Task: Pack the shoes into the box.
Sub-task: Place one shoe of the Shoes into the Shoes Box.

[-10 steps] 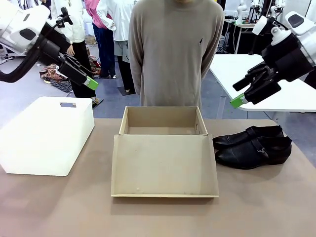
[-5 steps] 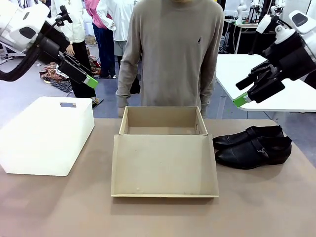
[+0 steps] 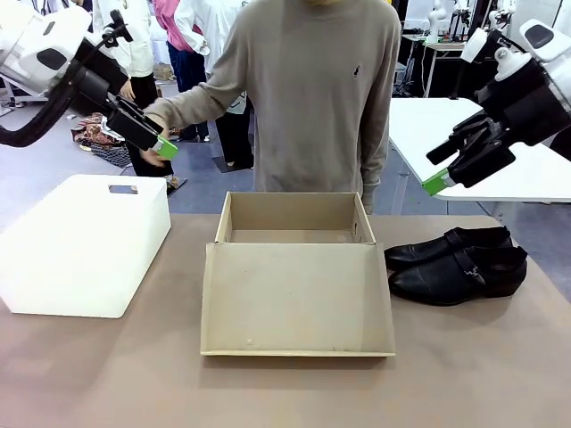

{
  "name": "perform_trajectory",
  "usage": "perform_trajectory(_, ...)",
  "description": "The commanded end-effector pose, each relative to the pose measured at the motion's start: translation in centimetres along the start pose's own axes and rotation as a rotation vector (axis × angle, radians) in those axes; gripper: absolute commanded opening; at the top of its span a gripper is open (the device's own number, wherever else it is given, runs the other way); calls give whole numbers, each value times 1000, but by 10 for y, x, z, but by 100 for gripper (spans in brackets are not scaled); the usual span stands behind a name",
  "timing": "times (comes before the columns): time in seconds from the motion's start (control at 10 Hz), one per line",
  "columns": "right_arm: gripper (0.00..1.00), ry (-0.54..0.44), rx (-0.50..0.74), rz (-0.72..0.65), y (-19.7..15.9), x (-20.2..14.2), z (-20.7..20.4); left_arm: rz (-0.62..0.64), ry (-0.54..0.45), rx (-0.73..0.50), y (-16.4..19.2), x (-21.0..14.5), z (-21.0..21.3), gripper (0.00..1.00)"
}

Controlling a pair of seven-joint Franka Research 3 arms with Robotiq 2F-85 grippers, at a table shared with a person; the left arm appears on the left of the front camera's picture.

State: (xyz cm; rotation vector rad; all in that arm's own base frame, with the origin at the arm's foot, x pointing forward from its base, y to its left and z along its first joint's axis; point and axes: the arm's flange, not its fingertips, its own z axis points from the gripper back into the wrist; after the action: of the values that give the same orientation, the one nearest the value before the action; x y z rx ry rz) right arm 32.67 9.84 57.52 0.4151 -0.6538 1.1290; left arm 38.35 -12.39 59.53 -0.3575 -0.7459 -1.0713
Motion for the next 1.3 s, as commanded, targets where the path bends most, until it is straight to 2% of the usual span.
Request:
perform_trajectory(0.0, 100, 85, 2, 65, -18, 9, 15, 2, -13, -17, 1, -1, 0, 100)
perform_trajectory(0.5, 100, 377, -156, 128, -65, 2, 34, 2, -13, -17, 1, -1, 0, 100)
perform_trajectory(0.8, 100, 548, -132, 202, -102, -11, 34, 2, -13, -17, 1, -1, 0, 100)
perform_trajectory(1.2, 100, 636, -122, 220, -135, -23, 23, 2, -13, -17, 1, -1, 0, 100)
